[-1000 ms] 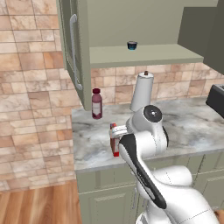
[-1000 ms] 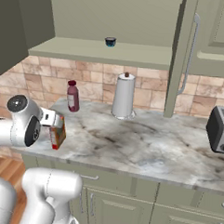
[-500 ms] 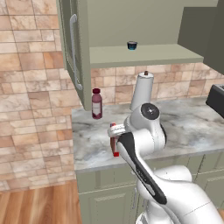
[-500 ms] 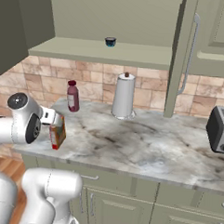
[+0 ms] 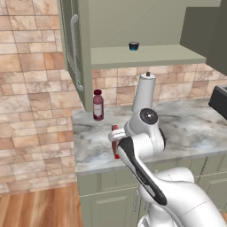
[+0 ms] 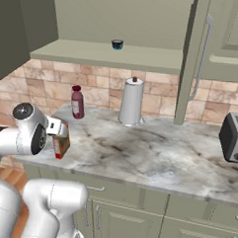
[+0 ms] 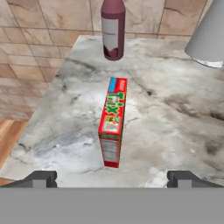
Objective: Pick the boxed food and cereal from the counter and place them in the cabinets closest to them.
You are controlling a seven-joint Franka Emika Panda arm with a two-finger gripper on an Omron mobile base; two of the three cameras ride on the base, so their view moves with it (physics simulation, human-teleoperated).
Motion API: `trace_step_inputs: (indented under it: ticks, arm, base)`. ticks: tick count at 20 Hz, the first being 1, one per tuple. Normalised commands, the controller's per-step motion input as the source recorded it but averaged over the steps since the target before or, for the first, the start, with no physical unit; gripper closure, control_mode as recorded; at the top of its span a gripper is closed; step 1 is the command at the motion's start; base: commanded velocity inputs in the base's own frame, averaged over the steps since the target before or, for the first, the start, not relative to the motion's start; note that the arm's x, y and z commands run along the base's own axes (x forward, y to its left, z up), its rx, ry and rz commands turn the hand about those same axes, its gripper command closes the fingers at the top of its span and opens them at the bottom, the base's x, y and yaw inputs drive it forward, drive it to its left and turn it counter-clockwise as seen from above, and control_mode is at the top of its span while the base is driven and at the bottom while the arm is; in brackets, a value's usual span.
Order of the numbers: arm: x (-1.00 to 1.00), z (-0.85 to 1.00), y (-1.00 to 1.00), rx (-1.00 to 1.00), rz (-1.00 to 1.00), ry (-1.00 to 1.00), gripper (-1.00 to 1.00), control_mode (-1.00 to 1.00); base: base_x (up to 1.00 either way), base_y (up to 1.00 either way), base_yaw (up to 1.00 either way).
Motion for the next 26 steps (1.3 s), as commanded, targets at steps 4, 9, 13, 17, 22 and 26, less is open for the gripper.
trace_step_inputs:
  ticks: [4,9,13,17,22,26]
  arm:
    - [0.19,-0.23,0.02,-0.01,0.0,0.0,-1.0,-1.0]
    - [0.22,-0.21,0.04,0.0,0.0,0.0,-1.0,-1.0]
    - [0.23,-0.18,0.04,0.0,0.0,0.0,-1.0,-1.0]
    - [0.19,-0.16,0.03,0.0,0.0,0.0,-1.0,-1.0]
    - [0.16,-0.13,0.03,0.0,0.0,0.0,-1.0,-1.0]
    - [0.13,-0.08,0.01,-0.01,0.0,0.0,-1.0,-1.0]
  base:
    - [0.0,0.0,0.0]
    - [0.0,0.0,0.0]
    - [0.0,0.0,0.0]
    - [0.0,0.0,0.0]
    - [0.0,0.0,0.0]
    - [0.0,0.0,0.0]
